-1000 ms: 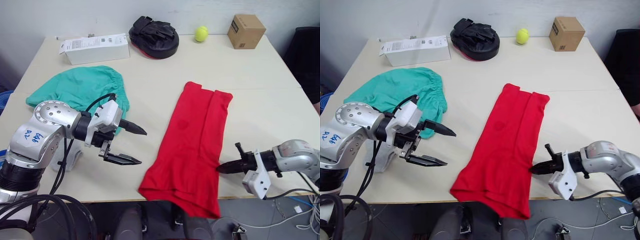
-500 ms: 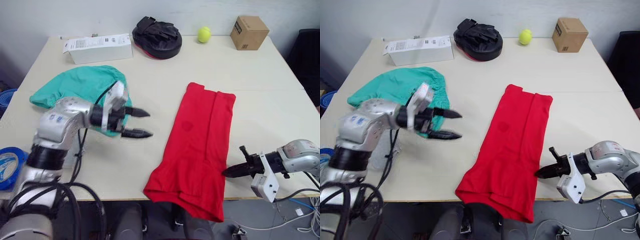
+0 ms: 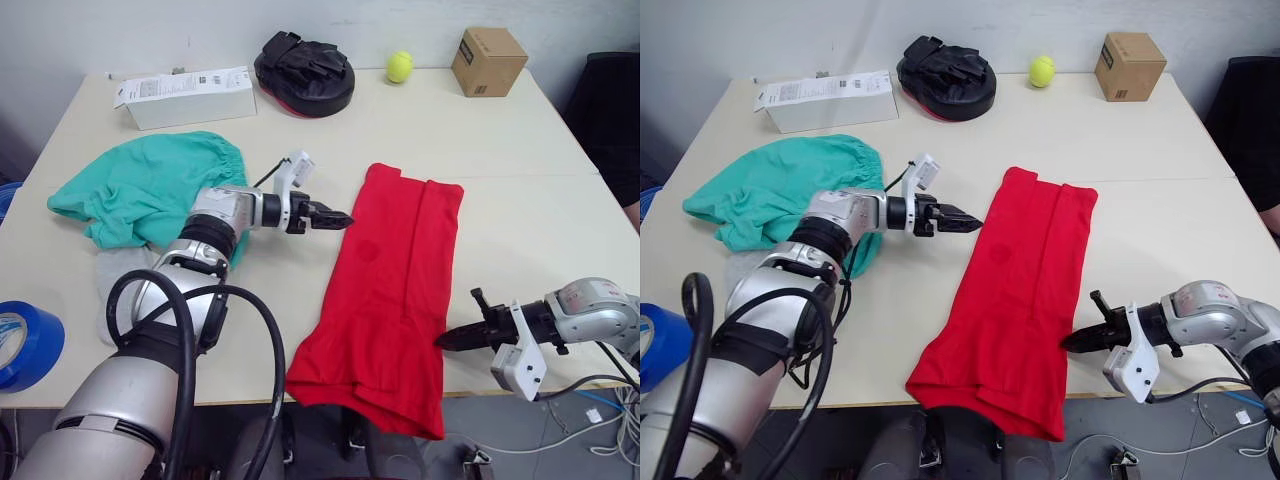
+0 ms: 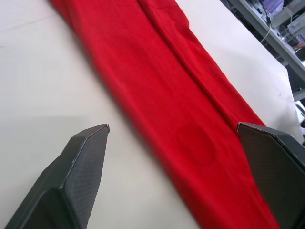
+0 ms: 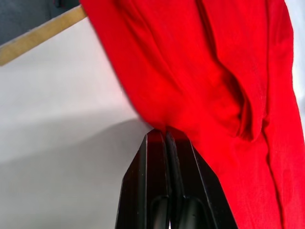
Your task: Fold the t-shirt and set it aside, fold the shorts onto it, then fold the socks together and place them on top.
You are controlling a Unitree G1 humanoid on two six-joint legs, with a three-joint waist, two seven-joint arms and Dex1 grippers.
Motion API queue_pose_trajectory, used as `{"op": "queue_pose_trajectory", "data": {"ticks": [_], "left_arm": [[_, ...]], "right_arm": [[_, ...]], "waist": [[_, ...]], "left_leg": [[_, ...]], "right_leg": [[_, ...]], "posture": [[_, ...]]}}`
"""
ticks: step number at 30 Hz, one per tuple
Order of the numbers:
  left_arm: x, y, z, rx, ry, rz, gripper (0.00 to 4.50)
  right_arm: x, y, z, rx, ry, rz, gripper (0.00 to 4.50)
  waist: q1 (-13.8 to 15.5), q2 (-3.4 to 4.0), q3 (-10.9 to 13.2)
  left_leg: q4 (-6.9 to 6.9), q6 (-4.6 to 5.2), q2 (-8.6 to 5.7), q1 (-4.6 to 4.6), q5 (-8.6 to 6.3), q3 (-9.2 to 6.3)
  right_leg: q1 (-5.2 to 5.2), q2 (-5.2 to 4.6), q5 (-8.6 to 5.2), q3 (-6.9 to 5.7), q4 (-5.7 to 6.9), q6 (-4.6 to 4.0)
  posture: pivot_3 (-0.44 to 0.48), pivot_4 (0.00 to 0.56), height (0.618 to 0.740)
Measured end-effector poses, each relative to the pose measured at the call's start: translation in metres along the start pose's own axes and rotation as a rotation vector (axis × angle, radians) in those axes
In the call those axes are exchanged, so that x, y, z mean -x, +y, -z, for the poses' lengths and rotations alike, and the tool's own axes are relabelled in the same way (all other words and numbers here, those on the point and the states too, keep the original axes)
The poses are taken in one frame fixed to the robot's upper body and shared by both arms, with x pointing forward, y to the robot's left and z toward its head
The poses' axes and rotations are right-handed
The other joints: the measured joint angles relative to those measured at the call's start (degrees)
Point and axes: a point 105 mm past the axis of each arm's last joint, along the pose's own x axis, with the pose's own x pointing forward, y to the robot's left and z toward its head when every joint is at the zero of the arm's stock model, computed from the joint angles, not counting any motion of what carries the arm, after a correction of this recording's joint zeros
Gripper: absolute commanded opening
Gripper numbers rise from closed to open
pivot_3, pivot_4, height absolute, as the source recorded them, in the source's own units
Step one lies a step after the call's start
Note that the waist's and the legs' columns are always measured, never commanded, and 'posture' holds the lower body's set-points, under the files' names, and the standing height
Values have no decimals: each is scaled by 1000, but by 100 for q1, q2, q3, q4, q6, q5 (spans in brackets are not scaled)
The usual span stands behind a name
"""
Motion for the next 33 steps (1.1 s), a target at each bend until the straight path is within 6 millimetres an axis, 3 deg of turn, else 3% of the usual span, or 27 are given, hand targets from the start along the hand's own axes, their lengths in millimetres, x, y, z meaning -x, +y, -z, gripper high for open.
{"op": "queue_pose_trajectory", "data": {"ticks": [6, 11, 20, 33], "left_arm": [[-25, -8, -2, 25, -42, -19, 4500], [-35, -10, 1, 17, -33, -42, 2928], [-34, -4, 7, 36, -18, -84, 37], [-16, 17, 13, 109, -74, -168, 37]], "right_arm": [[-6, -1, -7, -13, -4, 13, 36], [-7, 2, -15, -27, -6, 12, 0], [-4, 5, -16, -31, 13, -3, 0], [21, 17, 3, 0, 70, -27, 0]], "waist": [[10, -2, 1], [12, -2, 1], [17, -2, 1], [17, -3, 2]], "left_leg": [[-1, -1, -2, -1, 0, -2], [-1, -1, -4, 0, 0, -2], [-2, -1, -5, 0, 1, -1], [-1, -1, -6, 1, 1, 2]], "right_leg": [[1, -4, 0, -1, 0, 0], [1, -3, 0, -2, -1, 0], [1, -5, 0, -1, -1, 0], [1, -6, 0, -1, -1, 1]], "posture": [[0, 150, 740], [0, 150, 740], [0, 150, 740], [0, 150, 740]]}}
